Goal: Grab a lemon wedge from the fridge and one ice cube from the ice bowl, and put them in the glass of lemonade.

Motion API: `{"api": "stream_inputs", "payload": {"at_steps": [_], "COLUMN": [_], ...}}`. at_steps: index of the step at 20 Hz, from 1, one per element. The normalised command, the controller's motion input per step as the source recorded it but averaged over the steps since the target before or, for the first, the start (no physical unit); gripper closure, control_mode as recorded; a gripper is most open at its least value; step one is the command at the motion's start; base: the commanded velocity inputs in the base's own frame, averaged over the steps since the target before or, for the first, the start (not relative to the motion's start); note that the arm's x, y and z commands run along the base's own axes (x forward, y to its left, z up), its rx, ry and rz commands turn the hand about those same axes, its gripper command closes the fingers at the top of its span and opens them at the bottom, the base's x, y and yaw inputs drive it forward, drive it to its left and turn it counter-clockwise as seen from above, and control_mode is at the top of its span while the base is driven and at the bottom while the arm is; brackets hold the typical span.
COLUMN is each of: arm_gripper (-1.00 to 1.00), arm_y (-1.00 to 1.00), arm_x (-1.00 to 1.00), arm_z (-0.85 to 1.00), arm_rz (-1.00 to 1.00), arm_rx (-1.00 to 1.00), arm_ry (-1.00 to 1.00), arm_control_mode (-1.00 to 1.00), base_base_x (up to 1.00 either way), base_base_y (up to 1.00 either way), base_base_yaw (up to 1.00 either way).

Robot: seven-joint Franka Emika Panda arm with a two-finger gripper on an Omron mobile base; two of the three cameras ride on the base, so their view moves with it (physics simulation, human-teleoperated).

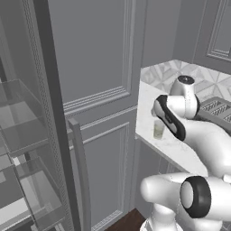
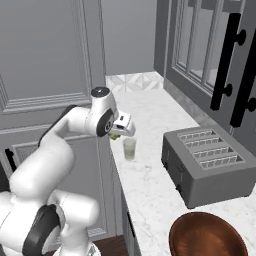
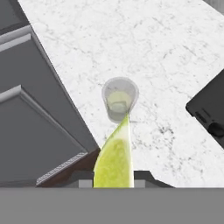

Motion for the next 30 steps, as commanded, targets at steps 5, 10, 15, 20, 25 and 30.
{"api": "stream_inputs", "payload": {"at_steps": [5, 10, 15, 20, 25, 30], "arm_gripper": [1.00, 1.00, 1.00, 1.00, 1.00, 1.00], "arm_y": [-0.08, -0.13, -0.05, 0.00, -0.12, -0.14], "arm_x": [0.31, 0.35, 0.46, 0.38, 0.24, 0.06], "arm_z": [0.00, 0.00, 0.00, -0.01, -0.20, -0.39], "arm_rz": [0.00, 0.00, 0.00, 0.00, 0.00, 0.00], "arm_rx": [0.00, 0.00, 0.00, 0.00, 0.00, 0.00], "arm_ry": [0.02, 0.07, 0.05, 0.01, 0.00, 0.00], "arm_control_mode": [-1.00, -1.00, -1.00, -1.00, -1.00, -1.00], "base_base_x": [0.00, 0.00, 0.00, 0.00, 0.00, 0.00], "base_base_y": [0.00, 0.00, 0.00, 0.00, 0.00, 0.00], "base_base_yaw": [0.00, 0.00, 0.00, 0.00, 0.00, 0.00]}}
